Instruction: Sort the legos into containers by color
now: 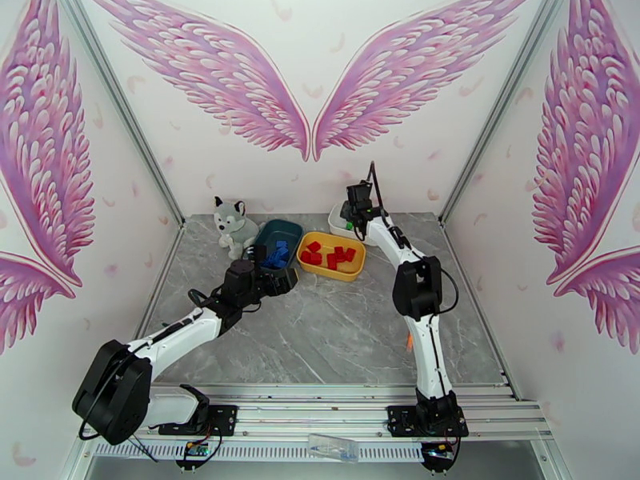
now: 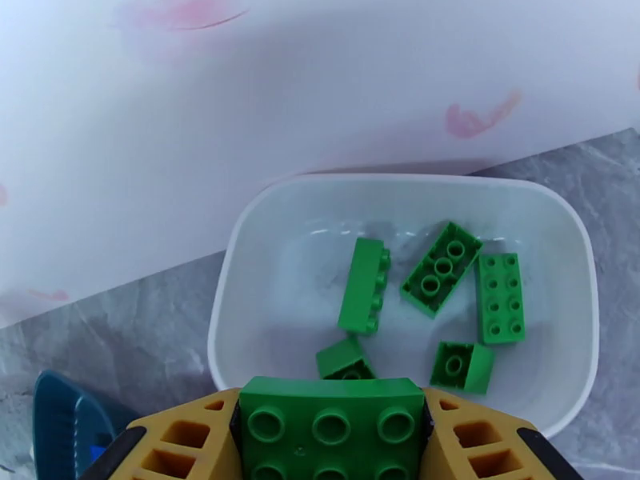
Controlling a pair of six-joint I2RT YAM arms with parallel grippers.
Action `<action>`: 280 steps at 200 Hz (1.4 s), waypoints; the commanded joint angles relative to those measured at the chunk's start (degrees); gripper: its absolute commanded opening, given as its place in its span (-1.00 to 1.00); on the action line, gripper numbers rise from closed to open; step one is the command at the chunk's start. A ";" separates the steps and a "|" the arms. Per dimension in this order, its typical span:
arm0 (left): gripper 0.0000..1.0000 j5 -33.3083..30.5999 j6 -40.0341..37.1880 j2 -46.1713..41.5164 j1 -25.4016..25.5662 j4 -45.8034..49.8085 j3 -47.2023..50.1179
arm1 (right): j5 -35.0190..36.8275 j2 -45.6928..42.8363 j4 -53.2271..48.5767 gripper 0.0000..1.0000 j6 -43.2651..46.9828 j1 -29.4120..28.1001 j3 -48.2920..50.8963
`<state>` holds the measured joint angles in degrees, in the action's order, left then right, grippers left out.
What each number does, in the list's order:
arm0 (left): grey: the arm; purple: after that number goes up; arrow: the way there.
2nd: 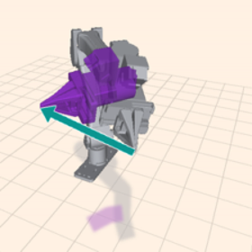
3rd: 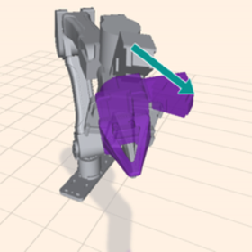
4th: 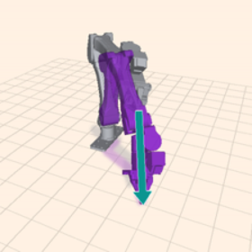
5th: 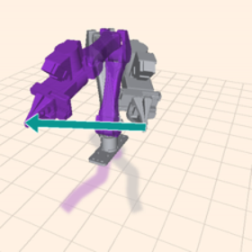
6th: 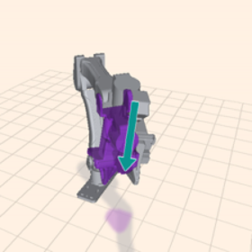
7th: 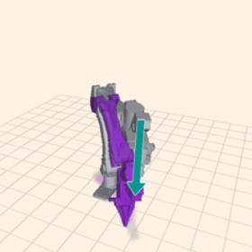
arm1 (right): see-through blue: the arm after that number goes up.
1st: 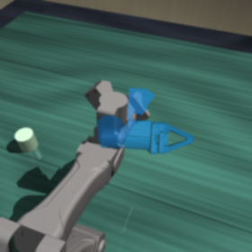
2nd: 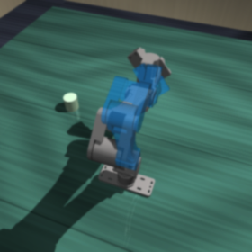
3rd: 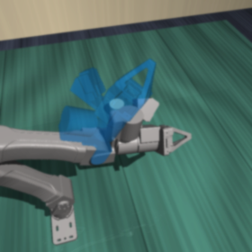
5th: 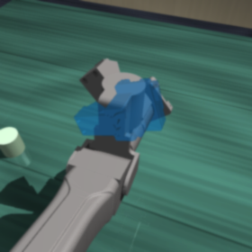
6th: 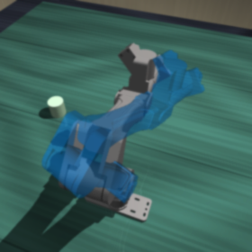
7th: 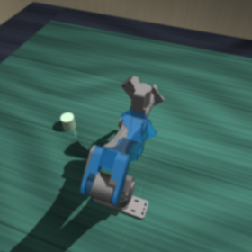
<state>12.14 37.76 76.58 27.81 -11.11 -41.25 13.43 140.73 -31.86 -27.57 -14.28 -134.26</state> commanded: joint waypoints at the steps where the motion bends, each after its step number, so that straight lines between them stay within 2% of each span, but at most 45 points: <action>1: 0.97 -1.25 0.07 -2.23 0.42 -0.31 1.07 | -3.71 4.28 -4.88 -0.18 -0.61 1.87 -7.10; 27: 0.98 -2.19 -0.23 -3.66 0.56 -0.01 1.46 | -5.39 4.77 -4.52 0.23 -0.53 2.53 -7.32; 46: 0.97 -3.60 -0.80 -5.26 0.63 0.25 2.13 | -6.17 2.63 -4.69 0.38 -0.21 2.43 -4.75; 83: 0.97 -6.61 -1.95 -9.46 0.83 0.93 3.52 | -5.97 -9.24 1.29 0.67 0.69 2.26 12.45; 106: 0.98 -7.86 -3.40 -12.66 1.05 1.00 4.43 | -5.61 -18.38 4.61 0.69 0.93 2.02 24.61; 128: 0.97 -12.11 -5.41 -17.20 1.15 1.71 5.90 | -6.76 -29.61 10.89 0.69 0.33 1.94 39.67; 156: 0.97 -21.44 -8.66 -25.53 1.17 4.26 7.63 | -5.75 -44.06 15.58 0.76 1.01 1.97 55.67; 189: 0.98 -33.74 -13.60 -36.26 1.36 0.15 13.34 | -2.71 -59.87 19.50 0.81 2.71 1.96 71.32; 206: 0.98 -40.69 -16.49 -39.04 1.51 1.88 13.87 | -1.08 -69.01 26.00 0.85 5.74 2.01 80.38; 213: 0.97 -43.41 -17.52 -39.13 1.52 2.79 13.70 | -0.63 -72.29 31.02 0.89 9.71 1.92 84.56; 217: 0.97 -44.76 -18.00 -39.05 1.40 3.03 13.70 | -0.75 -74.01 34.28 0.99 12.22 1.98 87.25; 222: 0.97 -46.13 -18.96 -38.88 1.37 2.99 13.76 | 0.19 -75.95 37.46 0.98 14.82 2.04 90.14; 236: 0.98 -49.07 -20.10 -38.87 1.01 2.01 15.15 | 7.87 -80.16 44.54 0.97 17.33 2.02 97.57; 248: 0.97 -50.06 -23.94 -38.88 0.39 -3.90 18.27 | 14.35 -82.45 55.45 0.98 18.03 2.05 105.15; 266: 0.98 -51.23 -28.47 -38.00 -1.55 -13.87 22.99 | 9.86 -82.97 70.74 1.00 24.95 2.76 113.32; 280: 0.97 -52.12 -31.00 -35.13 -5.04 -15.26 24.29 | 11.17 -80.49 66.90 0.98 27.32 2.80 112.41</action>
<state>-35.38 14.26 38.44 26.79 -18.65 -19.86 20.93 57.98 22.48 -8.73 -11.68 -23.05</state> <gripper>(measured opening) 0.987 0.996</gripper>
